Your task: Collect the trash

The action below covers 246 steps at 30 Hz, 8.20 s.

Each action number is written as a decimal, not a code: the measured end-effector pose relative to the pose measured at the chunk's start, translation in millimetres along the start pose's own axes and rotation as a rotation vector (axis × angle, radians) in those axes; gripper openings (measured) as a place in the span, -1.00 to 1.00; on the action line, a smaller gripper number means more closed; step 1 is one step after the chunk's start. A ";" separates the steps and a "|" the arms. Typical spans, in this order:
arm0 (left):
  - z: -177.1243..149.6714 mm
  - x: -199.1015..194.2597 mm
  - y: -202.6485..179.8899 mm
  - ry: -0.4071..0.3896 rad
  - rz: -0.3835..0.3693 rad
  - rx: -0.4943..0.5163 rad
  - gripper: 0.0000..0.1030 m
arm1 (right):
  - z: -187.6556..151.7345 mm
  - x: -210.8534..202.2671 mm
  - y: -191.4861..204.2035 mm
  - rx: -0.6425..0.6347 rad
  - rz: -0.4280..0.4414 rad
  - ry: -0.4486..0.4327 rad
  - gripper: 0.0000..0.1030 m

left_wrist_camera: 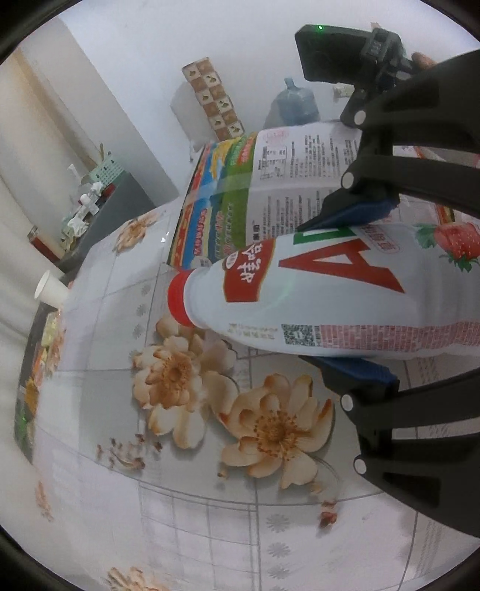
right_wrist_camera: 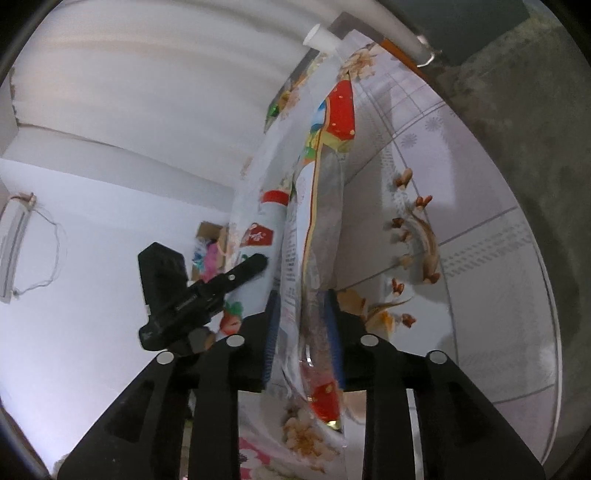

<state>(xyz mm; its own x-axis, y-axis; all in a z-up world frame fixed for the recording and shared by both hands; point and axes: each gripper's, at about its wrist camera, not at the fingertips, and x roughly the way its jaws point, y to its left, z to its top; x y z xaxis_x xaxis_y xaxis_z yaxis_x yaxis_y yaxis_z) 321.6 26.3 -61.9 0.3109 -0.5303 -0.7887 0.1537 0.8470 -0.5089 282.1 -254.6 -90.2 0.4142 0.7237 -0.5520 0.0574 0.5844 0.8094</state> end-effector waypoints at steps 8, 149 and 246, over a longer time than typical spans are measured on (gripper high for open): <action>-2.7 -3.9 5.9 0.002 0.000 0.008 0.13 | 10.5 14.5 2.6 0.011 -0.018 -0.010 -0.30; -106.9 -40.9 -182.5 -0.012 -0.142 0.369 0.58 | -56.5 -270.0 -279.7 0.474 -0.741 -0.515 0.56; -255.6 -51.2 -230.1 -0.239 0.408 0.349 0.89 | -281.8 -207.1 49.6 -0.064 -1.327 -0.758 0.85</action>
<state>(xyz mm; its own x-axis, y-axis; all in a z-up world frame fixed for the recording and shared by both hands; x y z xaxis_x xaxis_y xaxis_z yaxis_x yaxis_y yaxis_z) 30.6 -150.9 7.4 0.6067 -0.1702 -0.7765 0.2643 0.9644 -0.0049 -56.8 -272.1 7.8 0.4508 -0.6580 -0.6031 0.7194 0.6679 -0.1910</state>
